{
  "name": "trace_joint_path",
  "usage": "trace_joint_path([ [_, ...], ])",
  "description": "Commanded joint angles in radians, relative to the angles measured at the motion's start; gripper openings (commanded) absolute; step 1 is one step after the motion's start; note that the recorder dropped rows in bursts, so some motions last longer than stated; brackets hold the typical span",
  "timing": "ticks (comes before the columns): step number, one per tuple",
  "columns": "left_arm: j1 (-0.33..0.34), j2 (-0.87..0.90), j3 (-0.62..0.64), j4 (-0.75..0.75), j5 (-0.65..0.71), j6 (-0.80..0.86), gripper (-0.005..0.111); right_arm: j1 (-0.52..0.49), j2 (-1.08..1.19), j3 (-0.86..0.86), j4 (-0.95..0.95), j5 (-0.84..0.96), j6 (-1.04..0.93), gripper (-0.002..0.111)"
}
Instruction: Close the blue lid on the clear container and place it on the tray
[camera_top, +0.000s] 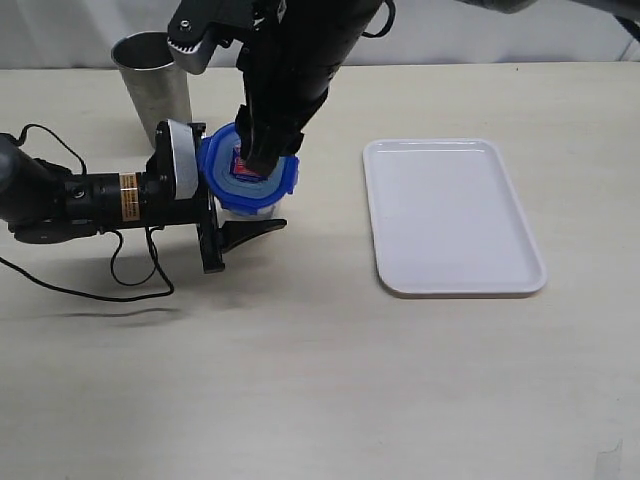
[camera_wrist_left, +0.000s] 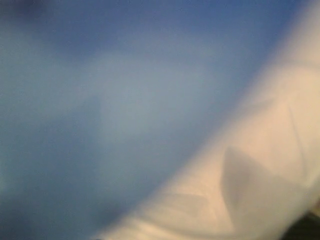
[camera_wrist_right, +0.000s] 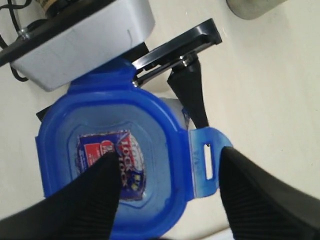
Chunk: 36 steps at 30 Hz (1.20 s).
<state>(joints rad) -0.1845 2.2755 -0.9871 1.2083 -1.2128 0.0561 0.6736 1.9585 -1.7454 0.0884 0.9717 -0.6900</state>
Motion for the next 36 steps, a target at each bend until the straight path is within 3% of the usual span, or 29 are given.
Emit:
trace_joint_path([
  [1, -0.001, -0.009, -0.005, 0.011, -0.008, 0.0, 0.0, 0.001, 0.037, 0.001, 0.012, 0.036, -0.008, 0.051],
  [10, -0.002, -0.009, -0.005, 0.011, -0.008, -0.009, 0.0, 0.001, 0.119, 0.001, 0.029, 0.145, -0.013, 0.051],
  [17, -0.002, -0.009, -0.005, 0.011, -0.008, -0.035, 0.0, 0.001, 0.139, 0.001, 0.034, 0.144, -0.034, 0.046],
  [20, -0.002, -0.009, -0.005, 0.011, -0.008, -0.035, 0.0, 0.001, 0.147, 0.001, 0.068, 0.152, -0.045, 0.036],
  [27, -0.002, -0.009, -0.005, 0.009, -0.008, -0.056, 0.0, 0.001, 0.167, 0.001, 0.093, 0.175, -0.081, 0.035],
  [31, 0.0, -0.019, -0.005, -0.044, -0.008, -0.26, 0.0, -0.008, 0.143, 0.001, -0.036, 0.072, 0.032, 0.035],
  [36, 0.015, -0.054, -0.005, -0.046, -0.008, -0.44, 0.0, -0.05, 0.101, 0.001, -0.045, 0.043, 0.094, 0.035],
])
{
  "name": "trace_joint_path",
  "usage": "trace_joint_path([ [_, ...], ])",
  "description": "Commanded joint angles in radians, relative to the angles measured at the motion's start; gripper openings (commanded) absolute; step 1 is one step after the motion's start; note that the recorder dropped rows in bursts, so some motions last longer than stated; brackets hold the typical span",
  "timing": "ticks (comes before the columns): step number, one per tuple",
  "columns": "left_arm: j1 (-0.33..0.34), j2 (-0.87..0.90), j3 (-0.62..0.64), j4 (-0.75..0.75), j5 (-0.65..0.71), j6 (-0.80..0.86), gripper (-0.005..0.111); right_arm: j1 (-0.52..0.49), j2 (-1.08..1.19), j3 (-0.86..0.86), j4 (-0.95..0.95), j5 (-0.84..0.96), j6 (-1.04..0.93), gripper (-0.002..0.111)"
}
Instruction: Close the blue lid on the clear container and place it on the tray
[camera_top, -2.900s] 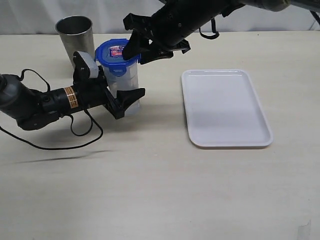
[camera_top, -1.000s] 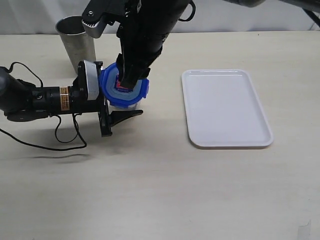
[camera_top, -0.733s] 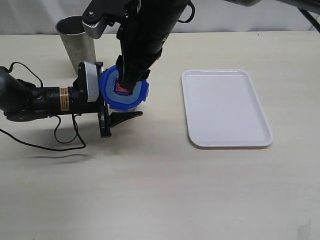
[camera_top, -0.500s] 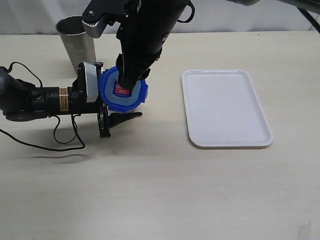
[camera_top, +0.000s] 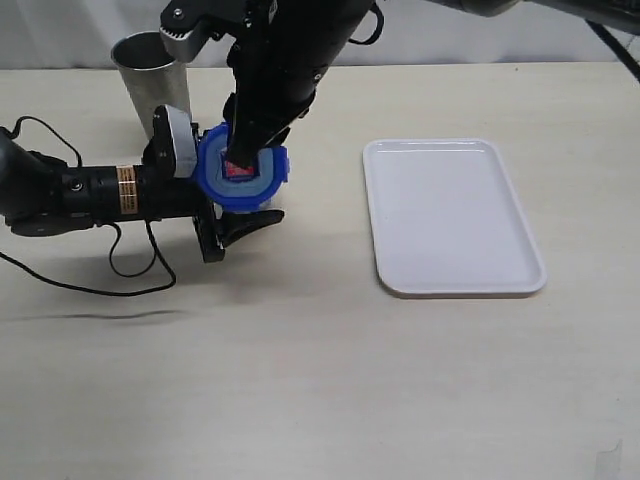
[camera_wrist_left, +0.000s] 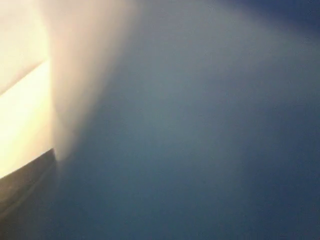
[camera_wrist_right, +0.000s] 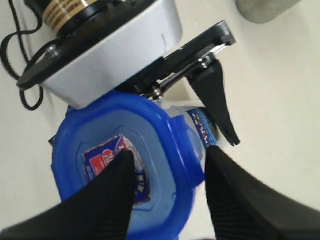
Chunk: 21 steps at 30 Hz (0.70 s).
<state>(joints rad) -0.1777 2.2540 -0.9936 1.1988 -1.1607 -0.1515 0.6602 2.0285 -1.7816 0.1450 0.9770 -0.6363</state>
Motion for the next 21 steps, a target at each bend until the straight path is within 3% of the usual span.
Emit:
trace_joint_path([
  [1, 0.012, -0.038, 0.001, -0.037, -0.06, -0.251, 0.0, -0.047, 0.028, 0.037, -0.102, 0.038, 0.056, 0.035],
  [7, 0.022, -0.051, 0.001, -0.037, -0.06, -0.344, 0.0, -0.082, 0.024, 0.037, -0.102, 0.033, 0.123, 0.035],
  [17, 0.022, -0.051, 0.001, -0.033, -0.06, -0.289, 0.0, -0.076, 0.017, 0.037, -0.072, -0.027, 0.126, 0.035],
  [21, 0.02, -0.051, 0.001, -0.033, -0.06, -0.264, 0.0, -0.076, -0.004, 0.037, 0.045, -0.037, 0.038, 0.035],
])
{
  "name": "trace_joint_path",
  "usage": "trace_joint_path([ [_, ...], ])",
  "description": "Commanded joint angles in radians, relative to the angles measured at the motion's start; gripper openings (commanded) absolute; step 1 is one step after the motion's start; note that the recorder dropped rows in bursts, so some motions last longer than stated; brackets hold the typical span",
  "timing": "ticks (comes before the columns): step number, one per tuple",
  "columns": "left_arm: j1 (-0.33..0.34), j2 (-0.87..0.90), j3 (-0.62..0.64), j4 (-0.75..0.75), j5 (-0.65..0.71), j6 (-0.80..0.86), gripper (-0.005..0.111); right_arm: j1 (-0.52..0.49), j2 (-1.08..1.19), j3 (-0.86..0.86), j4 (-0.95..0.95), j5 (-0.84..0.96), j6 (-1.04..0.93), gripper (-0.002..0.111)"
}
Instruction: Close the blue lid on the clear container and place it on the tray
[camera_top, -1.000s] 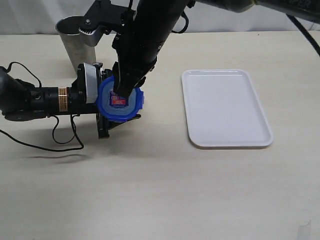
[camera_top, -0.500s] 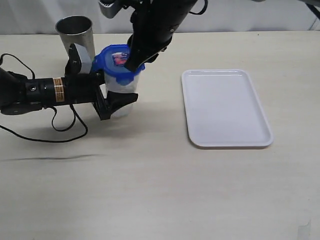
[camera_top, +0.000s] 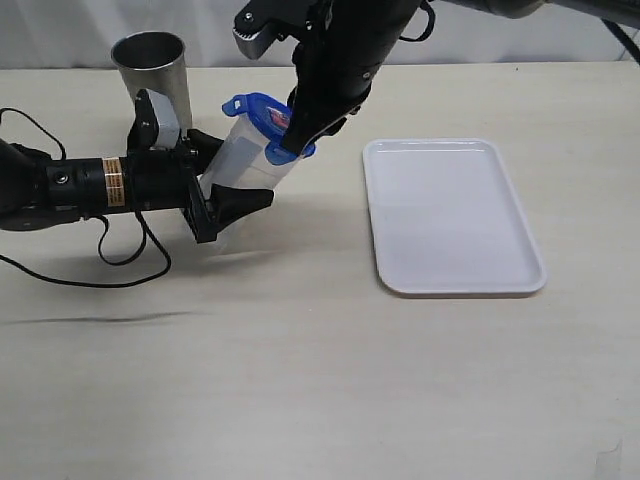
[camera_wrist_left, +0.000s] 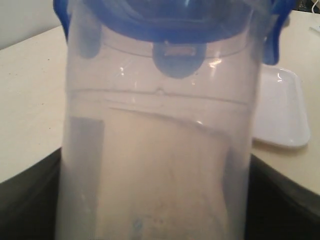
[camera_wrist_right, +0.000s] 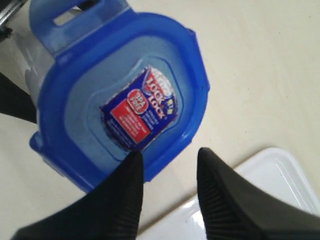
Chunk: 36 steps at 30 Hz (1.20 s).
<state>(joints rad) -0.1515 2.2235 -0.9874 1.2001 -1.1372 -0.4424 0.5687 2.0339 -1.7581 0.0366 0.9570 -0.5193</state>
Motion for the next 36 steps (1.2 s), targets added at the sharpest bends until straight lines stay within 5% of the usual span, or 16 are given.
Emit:
trace_joint_path([
  [1, -0.006, -0.021, -0.005, -0.034, -0.084, 0.031, 0.0, 0.016, -0.015, 0.014, 0.178, -0.017, -0.098, 0.035],
  [10, -0.006, -0.021, -0.005, -0.052, -0.084, 0.052, 0.0, 0.016, -0.064, 0.014, 0.255, -0.038, -0.098, 0.035],
  [18, -0.006, -0.021, -0.005, -0.06, -0.084, 0.053, 0.0, 0.016, -0.094, -0.08, 0.095, -0.057, 0.353, 0.047],
  [26, -0.006, -0.021, -0.005, -0.059, -0.084, 0.049, 0.0, 0.02, -0.094, -0.218, 0.209, 0.099, 0.379, 0.047],
  [36, -0.036, -0.019, -0.005, -0.05, -0.084, 0.075, 0.0, 0.098, -0.014, -0.218, 0.014, 0.171, 0.459, 0.04],
])
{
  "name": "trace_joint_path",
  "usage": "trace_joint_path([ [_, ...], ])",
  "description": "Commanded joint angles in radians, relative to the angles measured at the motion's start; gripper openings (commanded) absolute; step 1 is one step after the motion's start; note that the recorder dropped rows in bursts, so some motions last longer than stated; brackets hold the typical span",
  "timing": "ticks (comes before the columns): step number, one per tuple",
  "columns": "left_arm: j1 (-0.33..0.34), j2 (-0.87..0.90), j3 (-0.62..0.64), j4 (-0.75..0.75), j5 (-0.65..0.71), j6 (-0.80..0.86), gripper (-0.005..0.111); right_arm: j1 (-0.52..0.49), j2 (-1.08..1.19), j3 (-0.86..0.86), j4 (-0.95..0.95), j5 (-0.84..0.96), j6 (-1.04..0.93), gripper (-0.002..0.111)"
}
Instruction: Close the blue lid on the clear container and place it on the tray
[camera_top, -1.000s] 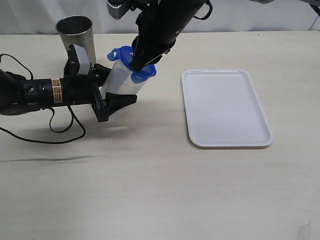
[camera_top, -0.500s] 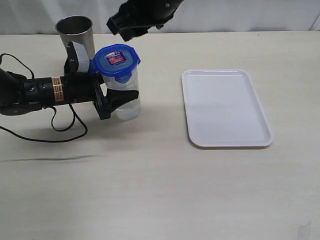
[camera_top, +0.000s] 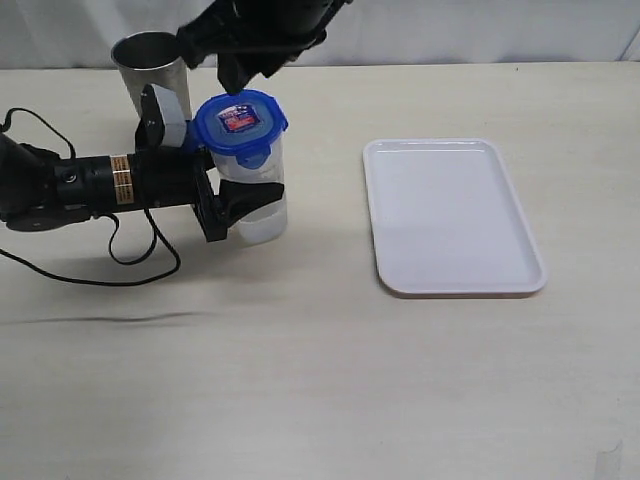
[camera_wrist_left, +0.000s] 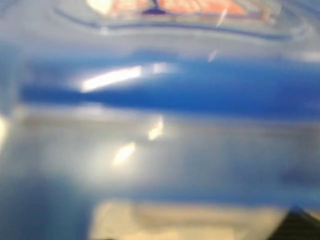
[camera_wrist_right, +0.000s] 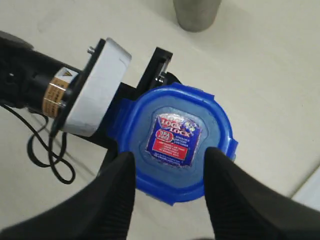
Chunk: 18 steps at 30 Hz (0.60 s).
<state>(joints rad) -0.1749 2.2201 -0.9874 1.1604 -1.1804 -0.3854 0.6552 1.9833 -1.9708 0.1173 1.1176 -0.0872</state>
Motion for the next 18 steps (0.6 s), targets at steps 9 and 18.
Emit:
trace_joint_path([
  [9, -0.012, -0.016, -0.005, 0.0, -0.041, 0.012, 0.0, 0.008, 0.099, -0.005, -0.165, 0.029, 0.032, 0.018],
  [18, -0.012, -0.027, -0.005, 0.0, -0.041, -0.046, 0.0, -0.021, 0.143, -0.005, -0.235, 0.084, 0.065, 0.018],
])
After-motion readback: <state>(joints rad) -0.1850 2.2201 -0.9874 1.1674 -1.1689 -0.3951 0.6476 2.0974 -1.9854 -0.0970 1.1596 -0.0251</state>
